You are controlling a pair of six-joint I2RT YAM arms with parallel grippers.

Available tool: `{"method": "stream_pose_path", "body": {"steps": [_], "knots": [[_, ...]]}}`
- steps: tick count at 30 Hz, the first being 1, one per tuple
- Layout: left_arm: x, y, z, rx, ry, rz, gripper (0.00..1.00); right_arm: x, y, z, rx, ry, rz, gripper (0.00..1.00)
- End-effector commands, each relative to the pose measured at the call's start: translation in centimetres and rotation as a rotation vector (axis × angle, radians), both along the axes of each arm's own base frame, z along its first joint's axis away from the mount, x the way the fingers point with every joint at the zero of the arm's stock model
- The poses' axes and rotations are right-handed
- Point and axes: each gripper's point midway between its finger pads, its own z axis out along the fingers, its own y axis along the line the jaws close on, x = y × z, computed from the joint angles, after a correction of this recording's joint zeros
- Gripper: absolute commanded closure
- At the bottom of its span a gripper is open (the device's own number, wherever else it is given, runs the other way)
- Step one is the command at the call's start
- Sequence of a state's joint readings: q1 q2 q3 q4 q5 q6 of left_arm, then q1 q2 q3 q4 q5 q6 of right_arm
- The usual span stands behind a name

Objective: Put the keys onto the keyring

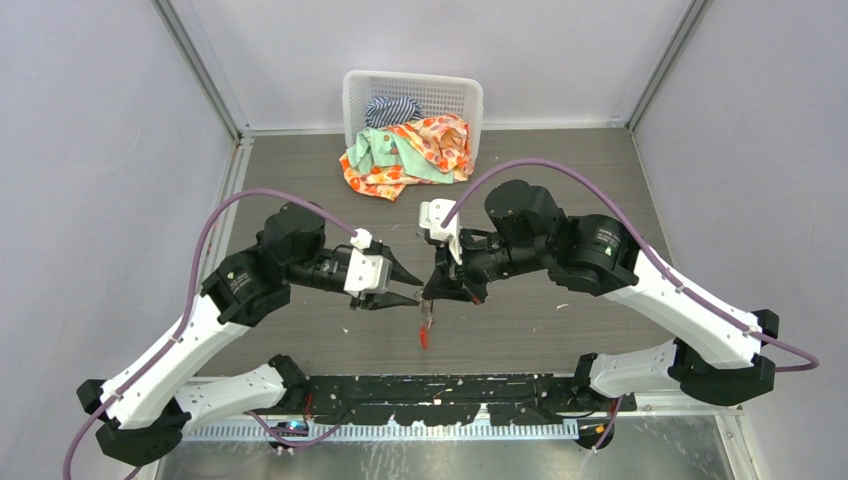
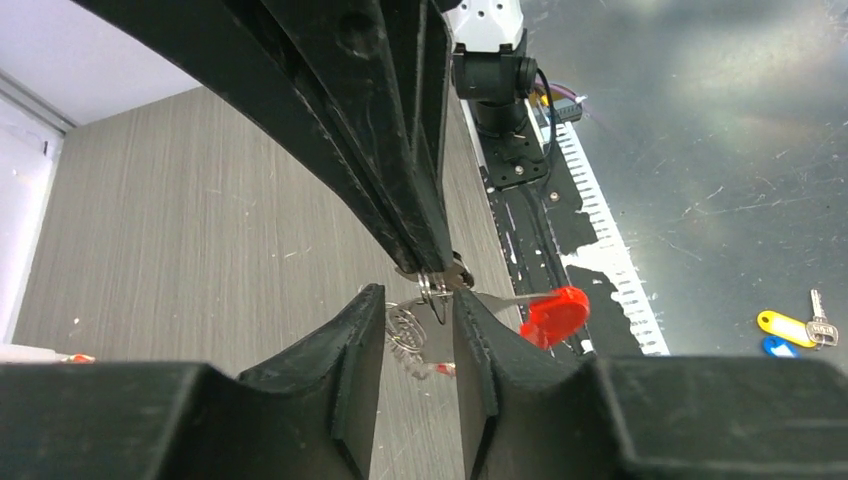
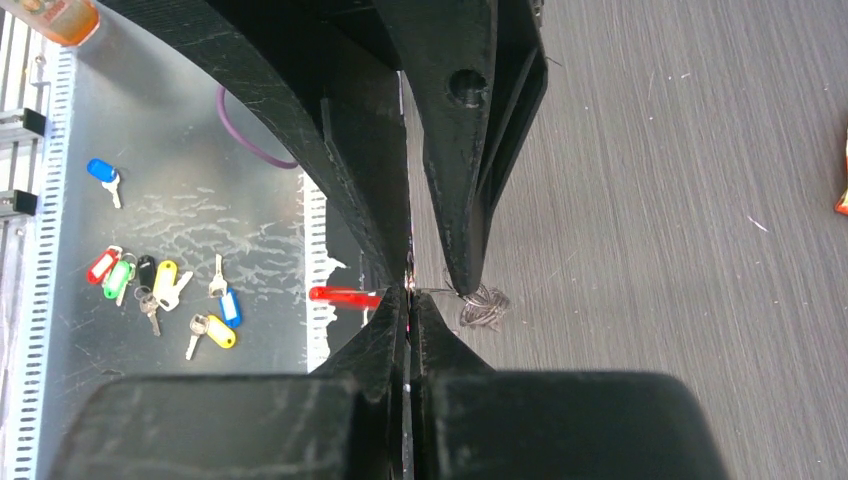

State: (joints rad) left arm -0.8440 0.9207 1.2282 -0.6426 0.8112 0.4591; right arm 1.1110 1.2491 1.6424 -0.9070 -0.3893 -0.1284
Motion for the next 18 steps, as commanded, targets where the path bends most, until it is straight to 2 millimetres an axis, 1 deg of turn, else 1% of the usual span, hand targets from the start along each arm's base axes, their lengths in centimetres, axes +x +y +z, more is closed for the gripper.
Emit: {"method": "stream_pose_path", "body": {"steps": [1,7,11,14,17,18], "knots": [[0.0,0.0,2.3,-0.045,-0.056,-0.005,0.7,0.1,0.2,1.9,0.041,-0.025,0.004,0.99],[-0.3,0.1,1.9,-0.038,-0.045,-0.017,0.8,0.3,0.2,1.6,0.024,-0.028,-0.004,0.99],[-0.6,0.1,1.3,-0.022,-0.049,-0.041,0.92,0.3,0.2,1.8,0.03,-0.03,0.0,0.99],[-0.7,0.2,0.6,-0.001,-0.062,-0.053,0.99,0.2,0.2,2.2,0.045,-0.033,0.002,0.99],[-0.5,0.4,0.0,0.015,-0.077,-0.045,1.0,0.1,0.3,2.5,0.061,-0.032,0.004,0.99],[-0.4,0.4,-0.1,0.018,-0.08,-0.04,1.0,0.0,0.2,2.6,0.068,-0.03,0.004,0.98]]}}
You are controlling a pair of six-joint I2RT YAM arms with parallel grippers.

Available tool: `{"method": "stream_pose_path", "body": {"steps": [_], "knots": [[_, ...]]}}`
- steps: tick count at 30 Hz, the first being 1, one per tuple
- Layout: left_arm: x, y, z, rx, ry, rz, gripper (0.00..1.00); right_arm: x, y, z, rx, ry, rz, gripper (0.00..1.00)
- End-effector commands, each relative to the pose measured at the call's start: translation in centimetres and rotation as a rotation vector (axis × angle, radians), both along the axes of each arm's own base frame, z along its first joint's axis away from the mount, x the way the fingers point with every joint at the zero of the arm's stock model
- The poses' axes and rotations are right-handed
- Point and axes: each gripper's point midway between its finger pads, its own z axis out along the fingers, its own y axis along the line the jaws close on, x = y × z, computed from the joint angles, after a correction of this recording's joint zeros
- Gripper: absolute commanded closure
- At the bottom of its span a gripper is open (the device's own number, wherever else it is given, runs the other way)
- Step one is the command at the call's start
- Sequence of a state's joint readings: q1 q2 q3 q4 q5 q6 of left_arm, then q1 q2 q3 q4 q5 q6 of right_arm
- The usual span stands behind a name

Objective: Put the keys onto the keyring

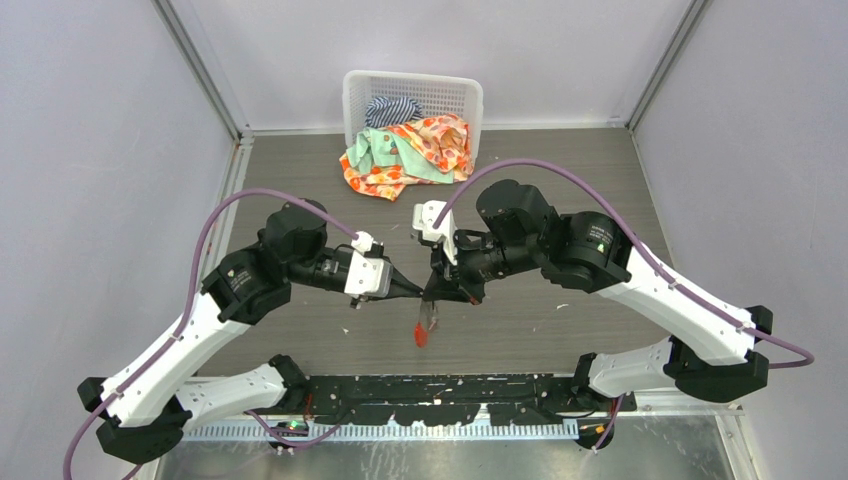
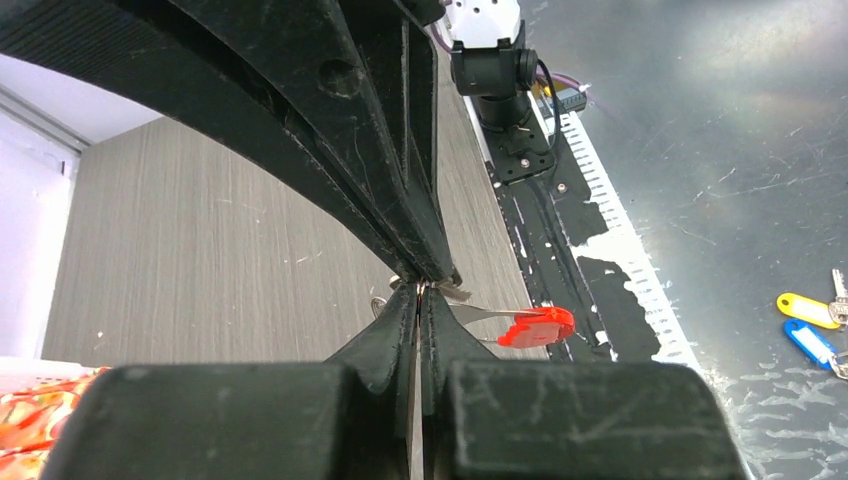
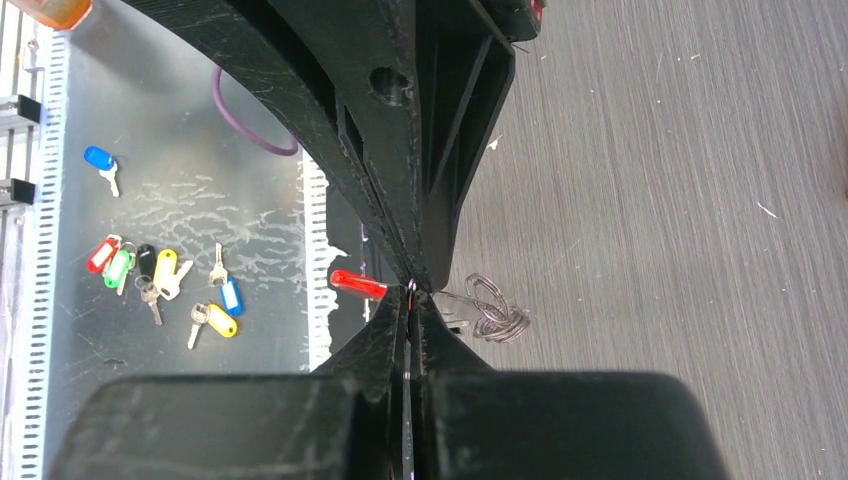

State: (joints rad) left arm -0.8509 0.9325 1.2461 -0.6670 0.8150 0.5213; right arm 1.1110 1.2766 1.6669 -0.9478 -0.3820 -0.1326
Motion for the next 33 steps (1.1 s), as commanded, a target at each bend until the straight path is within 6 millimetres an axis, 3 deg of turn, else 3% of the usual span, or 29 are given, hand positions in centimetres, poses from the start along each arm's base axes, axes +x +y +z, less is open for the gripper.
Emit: {"method": "stream_pose_path", "body": {"steps": [1,3,6,12,15,21,29,33], "knots": [[-0.3,0.5,-0.1,0.013,-0.038,-0.013,1.0,-0.3,0.2,3.5,0.121,-0.043,0.012,0.91],[-0.1,0.4,0.1,0.008,-0.041,-0.004,1.0,-0.4,0.0,3.7,0.138,-0.049,0.01,0.79],[0.3,0.1,1.4,-0.032,-0.005,0.043,1.0,0.0,-0.9,4.5,0.189,-0.093,-0.031,0.7],[-0.9,-0.9,5.0,-0.171,0.167,0.029,1.0,0.0,-3.3,5.5,0.316,-0.156,-0.104,0.54],[-1.2,-1.3,6.6,-0.217,0.241,0.014,1.0,-0.2,-3.9,5.9,0.357,-0.17,-0.116,0.52],[-1.6,-1.7,9.2,-0.271,0.316,-0.005,1.0,-0.5,-4.8,8.5,0.486,-0.224,-0.125,0.52],[-1.7,-1.4,9.9,-0.287,0.33,0.007,1.0,-0.9,-4.2,8.9,0.507,-0.256,-0.074,0.47],[-1.8,-1.2,9.7,-0.286,0.324,0.012,1.0,-1.1,-3.9,8.8,0.486,-0.26,-0.042,0.54]]}}
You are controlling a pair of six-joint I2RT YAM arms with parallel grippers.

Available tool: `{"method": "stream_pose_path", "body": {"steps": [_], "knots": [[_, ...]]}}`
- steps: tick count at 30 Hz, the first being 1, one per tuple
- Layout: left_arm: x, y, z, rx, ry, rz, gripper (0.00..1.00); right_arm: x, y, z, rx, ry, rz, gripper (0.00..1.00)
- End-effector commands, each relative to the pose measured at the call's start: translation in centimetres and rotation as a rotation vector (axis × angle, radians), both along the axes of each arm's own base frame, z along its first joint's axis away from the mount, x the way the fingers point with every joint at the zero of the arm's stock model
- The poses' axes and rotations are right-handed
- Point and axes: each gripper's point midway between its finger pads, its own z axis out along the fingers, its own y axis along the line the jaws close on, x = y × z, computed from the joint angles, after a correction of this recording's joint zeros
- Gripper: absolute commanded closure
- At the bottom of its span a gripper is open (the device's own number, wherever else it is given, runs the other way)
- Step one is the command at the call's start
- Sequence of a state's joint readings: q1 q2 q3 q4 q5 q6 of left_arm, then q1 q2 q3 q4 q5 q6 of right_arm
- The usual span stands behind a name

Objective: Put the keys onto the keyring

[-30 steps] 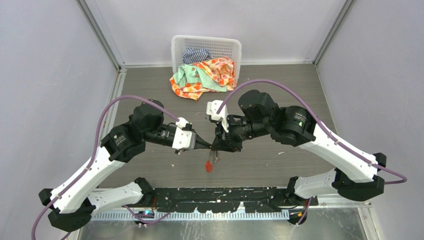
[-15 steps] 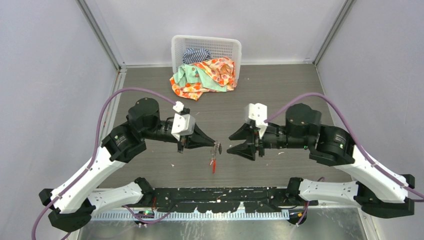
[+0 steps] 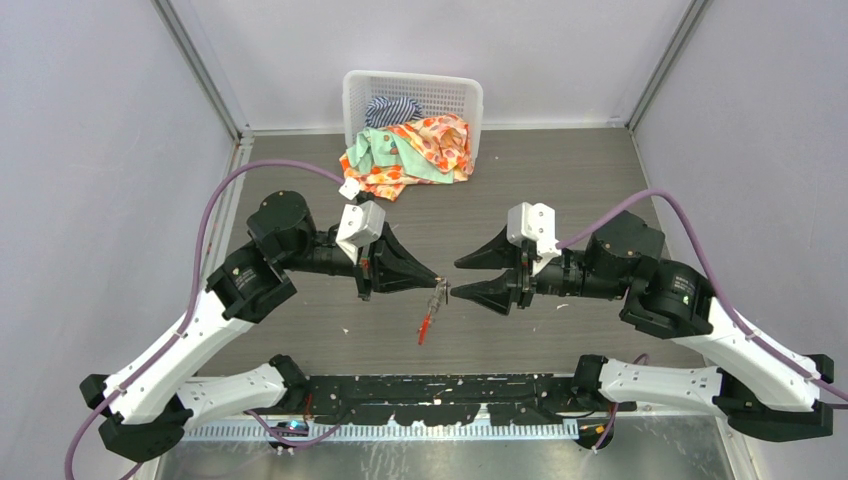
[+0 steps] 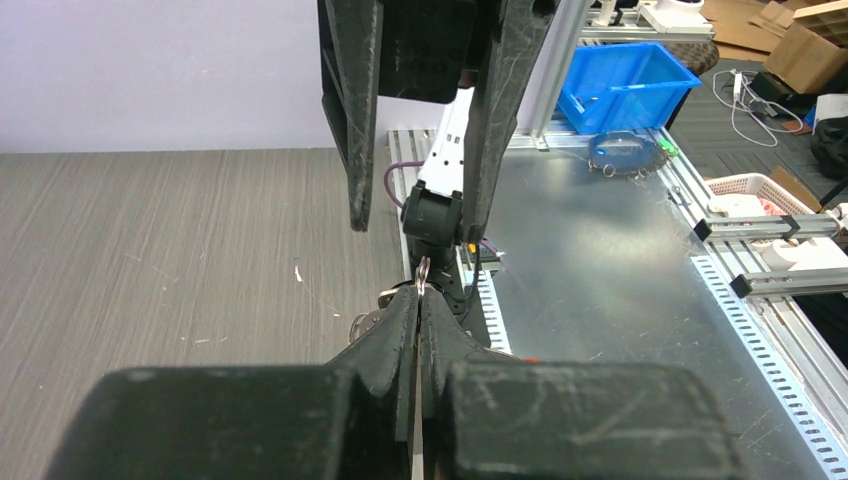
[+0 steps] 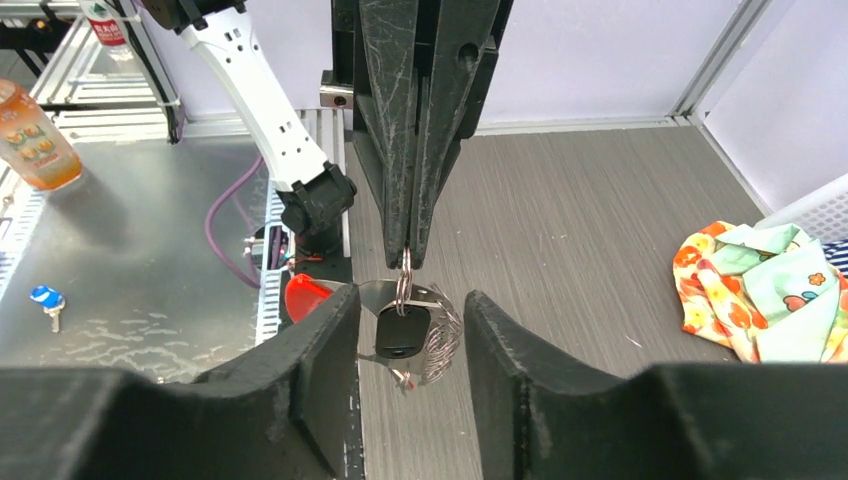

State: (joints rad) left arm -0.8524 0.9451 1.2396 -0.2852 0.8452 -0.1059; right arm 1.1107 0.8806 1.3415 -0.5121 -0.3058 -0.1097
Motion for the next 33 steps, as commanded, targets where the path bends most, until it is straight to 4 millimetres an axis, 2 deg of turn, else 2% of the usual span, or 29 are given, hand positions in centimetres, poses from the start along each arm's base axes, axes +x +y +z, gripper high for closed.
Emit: {"method": "stream_pose_path", "body": {"steps": [1,5,8,10,25,33], "knots": [[-0.8,0.8,3.2,-0.09,-0.064,-0.006,1.0,-0.3,0.7,1.4,0.025,-0.045,0.039,0.55],[-0.8,0.9,3.2,-0.092,-0.072,-0.001,1.0,-0.8,1.3,0.8,-0.015,-0.033,0.088,0.6],[-0.8,1.0,3.0,-0.089,-0.073,0.003,1.0,-0.8,1.4,0.3,-0.045,-0.028,0.095,0.77],[-0.8,1.1,2.9,-0.089,-0.075,0.004,1.0,-0.8,1.4,0.4,-0.047,-0.028,0.097,0.82],[-0.7,1.3,2.8,-0.094,-0.087,0.019,1.0,-0.5,0.8,-0.4,-0.075,-0.011,0.065,0.76],[-0.4,1.3,3.0,-0.098,-0.089,0.03,1.0,-0.5,1.1,-1.2,-0.112,-0.004,0.079,0.85]]}}
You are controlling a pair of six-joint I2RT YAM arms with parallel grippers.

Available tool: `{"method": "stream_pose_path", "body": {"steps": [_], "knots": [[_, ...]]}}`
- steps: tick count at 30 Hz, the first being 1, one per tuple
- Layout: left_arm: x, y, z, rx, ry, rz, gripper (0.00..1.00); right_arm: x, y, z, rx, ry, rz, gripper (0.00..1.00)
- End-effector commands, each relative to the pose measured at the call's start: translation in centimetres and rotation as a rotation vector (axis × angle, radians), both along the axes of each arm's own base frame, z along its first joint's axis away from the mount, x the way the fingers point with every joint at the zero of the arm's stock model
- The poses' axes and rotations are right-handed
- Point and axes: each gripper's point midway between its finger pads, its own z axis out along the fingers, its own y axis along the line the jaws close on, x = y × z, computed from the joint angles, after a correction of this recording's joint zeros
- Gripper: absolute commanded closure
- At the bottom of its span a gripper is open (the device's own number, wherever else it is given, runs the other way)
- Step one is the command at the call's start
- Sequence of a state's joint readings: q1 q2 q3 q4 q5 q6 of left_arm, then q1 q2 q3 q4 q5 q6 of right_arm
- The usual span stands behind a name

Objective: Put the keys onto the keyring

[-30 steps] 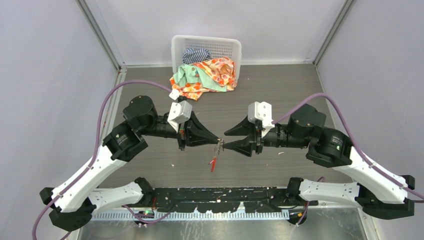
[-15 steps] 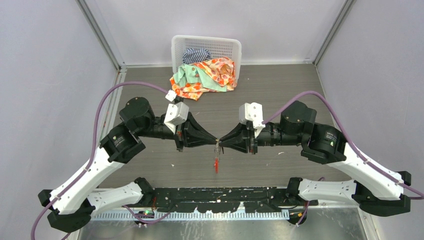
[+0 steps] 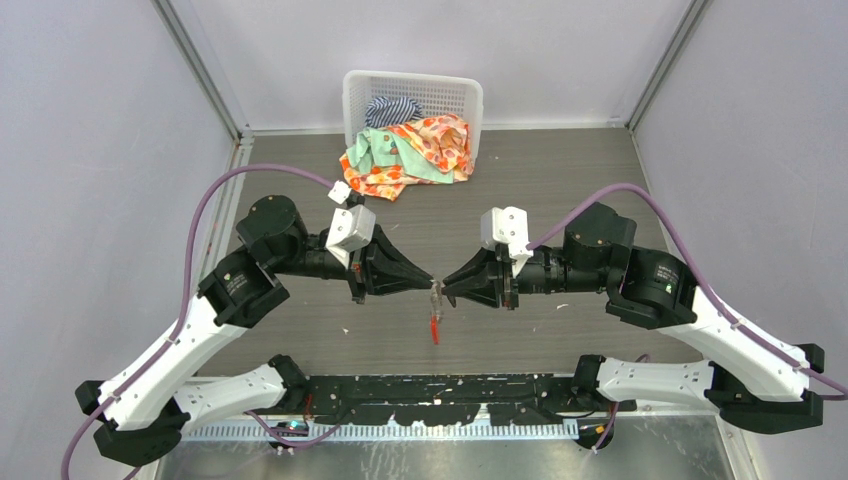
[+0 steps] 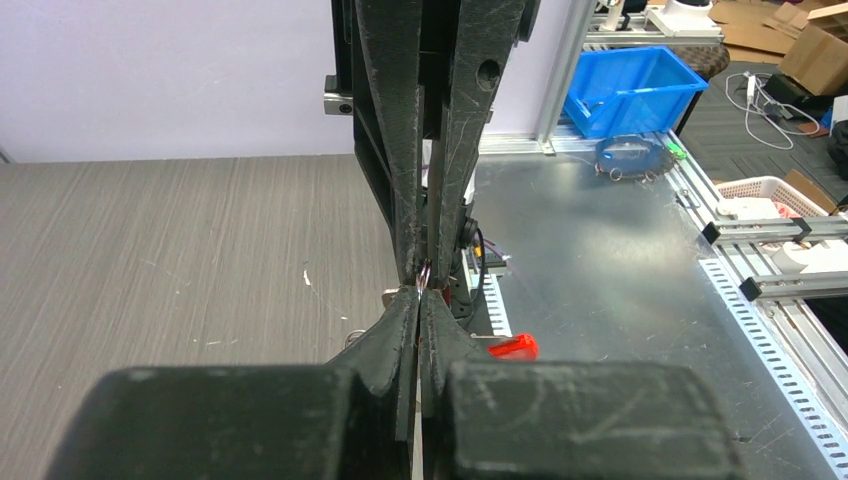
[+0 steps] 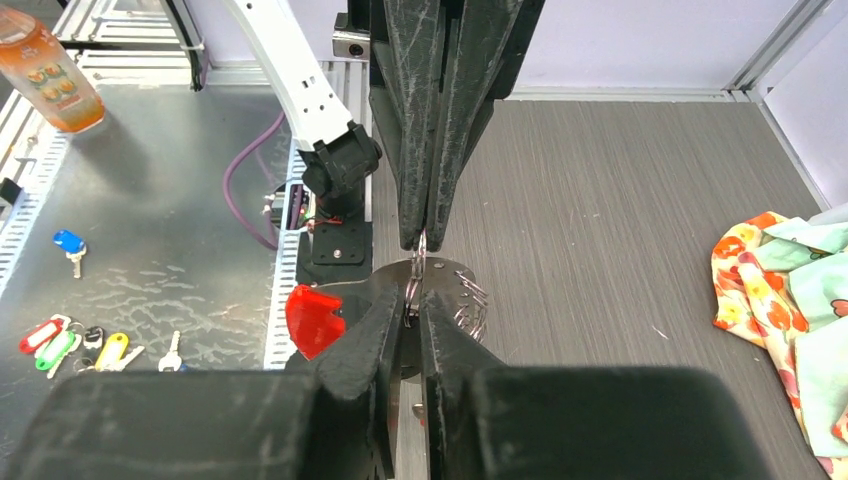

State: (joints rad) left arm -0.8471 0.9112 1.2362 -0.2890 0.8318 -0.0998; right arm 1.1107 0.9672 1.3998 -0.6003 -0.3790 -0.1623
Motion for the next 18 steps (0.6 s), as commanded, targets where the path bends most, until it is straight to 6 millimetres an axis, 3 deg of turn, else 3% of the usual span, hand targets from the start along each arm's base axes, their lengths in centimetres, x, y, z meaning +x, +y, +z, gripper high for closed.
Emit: {"method": "stream_pose_path", "body": {"steps": [1,12,18], "knots": [[-0.2,0.6,2.4,-0.078,-0.067,0.011,1.0,-0.1,-0.4,0.4,-0.014,-0.009,0.0,0.85],[0.0,0.5,2.6,-0.085,-0.069,0.017,1.0,0.8,0.5,-1.4,-0.09,0.013,-0.018,0.75],[0.1,0.5,2.5,-0.085,-0.068,0.023,1.0,1.2,0.0,-0.5,-0.062,-0.005,-0.053,0.61]]}}
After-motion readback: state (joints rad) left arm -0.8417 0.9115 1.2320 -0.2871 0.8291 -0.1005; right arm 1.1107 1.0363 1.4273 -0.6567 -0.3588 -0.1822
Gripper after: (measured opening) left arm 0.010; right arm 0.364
